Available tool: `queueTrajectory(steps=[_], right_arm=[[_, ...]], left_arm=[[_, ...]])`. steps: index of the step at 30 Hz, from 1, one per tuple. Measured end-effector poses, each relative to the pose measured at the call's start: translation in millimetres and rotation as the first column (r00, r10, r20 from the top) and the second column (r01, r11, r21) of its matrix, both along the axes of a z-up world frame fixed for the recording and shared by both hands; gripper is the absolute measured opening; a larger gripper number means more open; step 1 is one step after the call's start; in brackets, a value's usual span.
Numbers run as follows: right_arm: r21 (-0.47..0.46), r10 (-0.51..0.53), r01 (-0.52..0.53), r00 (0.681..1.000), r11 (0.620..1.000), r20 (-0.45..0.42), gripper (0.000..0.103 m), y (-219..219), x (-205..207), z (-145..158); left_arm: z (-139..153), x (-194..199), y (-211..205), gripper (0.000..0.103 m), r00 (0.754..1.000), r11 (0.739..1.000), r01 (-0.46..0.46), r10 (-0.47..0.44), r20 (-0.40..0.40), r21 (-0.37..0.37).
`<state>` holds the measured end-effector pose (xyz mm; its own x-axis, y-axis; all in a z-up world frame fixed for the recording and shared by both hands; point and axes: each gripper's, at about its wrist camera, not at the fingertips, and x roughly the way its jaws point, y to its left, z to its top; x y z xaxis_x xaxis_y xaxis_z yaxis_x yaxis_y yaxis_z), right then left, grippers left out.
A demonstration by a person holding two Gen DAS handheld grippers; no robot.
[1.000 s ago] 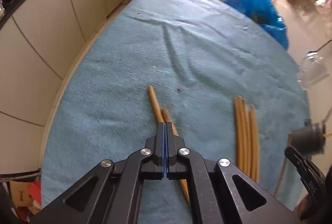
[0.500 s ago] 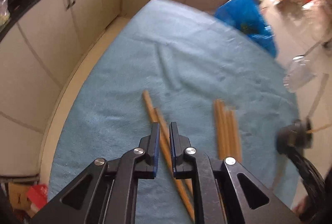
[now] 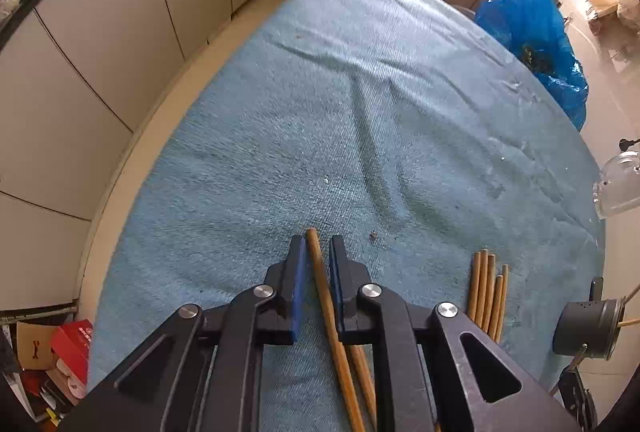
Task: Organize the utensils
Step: 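Carry both held chopsticks to the black holder cup and insert them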
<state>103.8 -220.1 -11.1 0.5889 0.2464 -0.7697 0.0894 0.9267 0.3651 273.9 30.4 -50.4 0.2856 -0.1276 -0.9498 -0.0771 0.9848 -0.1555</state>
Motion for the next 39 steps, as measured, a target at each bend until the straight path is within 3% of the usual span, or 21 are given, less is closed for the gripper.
queueTrajectory(steps=[5, 8, 12, 17, 24, 30, 39], right_arm=[[0.003, 0.003, -0.003, 1.0, 1.0, -0.002, 0.008, -1.3, 2.1, -2.0], [0.007, 0.01, -0.01, 1.0, 1.0, 0.011, 0.008, -0.9, -1.1, 2.1], [0.007, 0.016, -0.016, 0.998, 1.0, 0.064, 0.008, -0.4, -10.8, 16.3], [0.001, 0.041, -0.041, 0.98, 0.999, 0.194, 0.008, 2.7, -36.1, 48.1], [-0.045, 0.063, -0.049, 0.923, 0.998, 0.38, 0.008, 10.9, -88.4, 89.6], [-0.07, 0.053, -0.023, 0.885, 0.997, 0.463, 0.008, 13.8, -122.3, 107.3], [-0.046, -0.04, 0.076, 0.846, 0.996, 0.532, 0.008, -4.9, -146.9, 111.6]], left_arm=[[0.7, -8.6, -6.9, 0.007, 0.999, 0.998, 0.025, -0.027, 0.037, 0.065], [6.6, -26.7, -4.8, 0.006, 0.997, 0.999, 0.045, -0.047, 0.067, 0.024], [43.4, -65.8, -2.4, 0.005, 0.98, 0.998, 0.061, -0.061, 0.191, 0.006], [100.8, -123.3, -5.8, 0.005, 0.929, 0.995, 0.094, -0.084, 0.359, -0.011], [159.9, -196.5, -27.5, 0.005, 0.829, 0.991, 0.134, -0.126, 0.544, 0.026], [183.8, -228.2, -37.7, 0.005, 0.788, 0.982, 0.19, -0.165, 0.592, 0.021], [195.5, -241.5, -50.0, 0.005, 0.772, 0.978, 0.205, -0.179, 0.61, 0.027]])
